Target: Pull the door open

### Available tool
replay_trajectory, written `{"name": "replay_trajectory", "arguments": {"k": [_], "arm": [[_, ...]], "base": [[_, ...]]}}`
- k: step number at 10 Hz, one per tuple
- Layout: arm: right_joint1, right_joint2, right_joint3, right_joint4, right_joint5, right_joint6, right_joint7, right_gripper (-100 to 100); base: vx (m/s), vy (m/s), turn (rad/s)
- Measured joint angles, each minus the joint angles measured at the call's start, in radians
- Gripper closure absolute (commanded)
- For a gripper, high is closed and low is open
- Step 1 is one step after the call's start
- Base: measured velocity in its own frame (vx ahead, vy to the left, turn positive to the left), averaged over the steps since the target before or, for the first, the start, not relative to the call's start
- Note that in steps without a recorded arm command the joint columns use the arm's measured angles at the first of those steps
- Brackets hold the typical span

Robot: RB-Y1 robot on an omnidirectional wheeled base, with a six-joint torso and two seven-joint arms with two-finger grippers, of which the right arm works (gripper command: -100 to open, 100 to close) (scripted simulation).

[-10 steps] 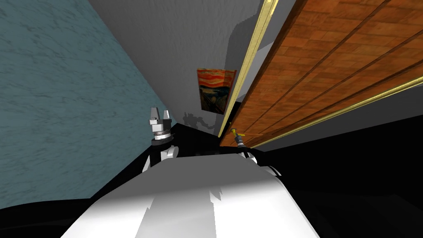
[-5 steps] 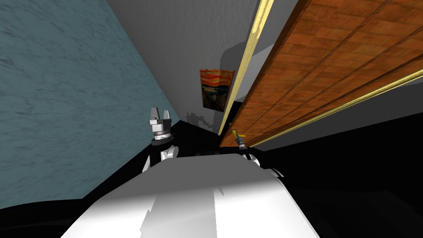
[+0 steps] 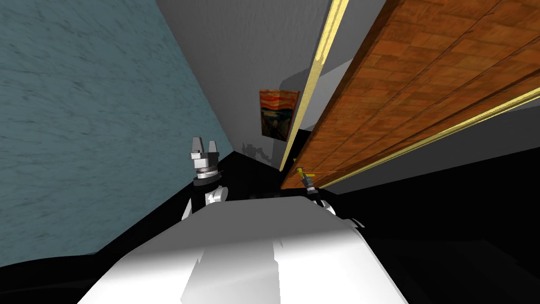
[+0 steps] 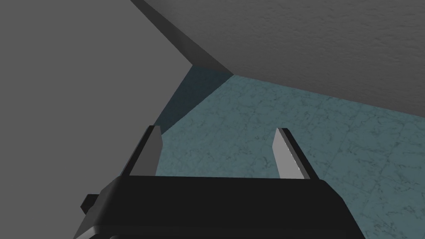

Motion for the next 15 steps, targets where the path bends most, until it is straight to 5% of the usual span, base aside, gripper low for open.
{"name": "replay_trajectory", "arguments": {"k": [3, 6, 9, 15], "arm": [[0.000, -0.006, 0.013, 0.042, 0.007, -0.056, -0.013, 100], [0.041, -0.030, 0.020, 0.033, 0.010, -0.095, -0.033, 100], [0.052, -0.033, 0.023, 0.032, 0.011, -0.106, -0.037, 100], [0.075, -0.045, 0.036, 0.071, 0.014, -0.177, -0.050, 100]], "base": [[-0.145, -0.058, 0.117], [-0.150, -0.040, 0.103], [-0.191, -0.069, 0.179], [-0.188, -0.082, 0.161]]}}
